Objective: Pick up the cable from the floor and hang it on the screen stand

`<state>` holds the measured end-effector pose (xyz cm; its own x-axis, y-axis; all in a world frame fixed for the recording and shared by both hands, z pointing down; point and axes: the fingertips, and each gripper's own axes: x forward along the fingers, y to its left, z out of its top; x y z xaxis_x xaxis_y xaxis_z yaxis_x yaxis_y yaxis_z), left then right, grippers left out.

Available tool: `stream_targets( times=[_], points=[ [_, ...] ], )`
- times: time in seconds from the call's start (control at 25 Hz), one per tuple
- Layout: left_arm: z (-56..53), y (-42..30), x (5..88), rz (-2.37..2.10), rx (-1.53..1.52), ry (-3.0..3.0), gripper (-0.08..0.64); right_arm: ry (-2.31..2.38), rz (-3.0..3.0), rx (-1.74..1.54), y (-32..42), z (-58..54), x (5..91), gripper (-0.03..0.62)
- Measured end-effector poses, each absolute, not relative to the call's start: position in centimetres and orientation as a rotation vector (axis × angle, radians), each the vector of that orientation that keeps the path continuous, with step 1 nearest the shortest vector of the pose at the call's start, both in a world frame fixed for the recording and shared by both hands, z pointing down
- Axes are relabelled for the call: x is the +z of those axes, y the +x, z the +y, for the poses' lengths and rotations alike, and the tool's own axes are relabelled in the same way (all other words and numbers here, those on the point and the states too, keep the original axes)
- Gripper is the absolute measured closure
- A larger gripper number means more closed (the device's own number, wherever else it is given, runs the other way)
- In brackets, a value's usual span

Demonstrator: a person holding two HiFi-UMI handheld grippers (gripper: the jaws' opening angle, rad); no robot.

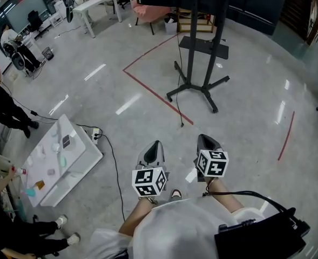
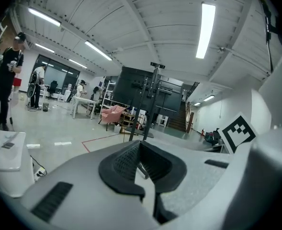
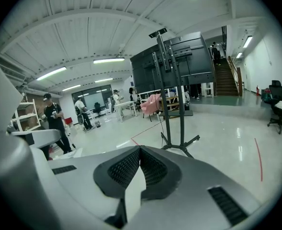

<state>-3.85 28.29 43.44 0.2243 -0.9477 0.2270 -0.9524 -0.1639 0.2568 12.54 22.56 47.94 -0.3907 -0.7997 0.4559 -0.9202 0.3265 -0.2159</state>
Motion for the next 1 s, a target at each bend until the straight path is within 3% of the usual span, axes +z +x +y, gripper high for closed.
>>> stream_targets(
  times=[0.48, 1.0],
  points=[
    [19.8, -4.4, 45.2, -1.729, 0.02, 2.143, 0.561, 1.572, -2.255, 0.73, 12.9, 15.3, 50.6, 0.574],
    [-0.9, -9.0, 44.0, -1.65, 0.019, 2.219, 0.56, 1.634, -2.241, 0.712, 7.7, -2.9, 49.3, 0.574]
  ],
)
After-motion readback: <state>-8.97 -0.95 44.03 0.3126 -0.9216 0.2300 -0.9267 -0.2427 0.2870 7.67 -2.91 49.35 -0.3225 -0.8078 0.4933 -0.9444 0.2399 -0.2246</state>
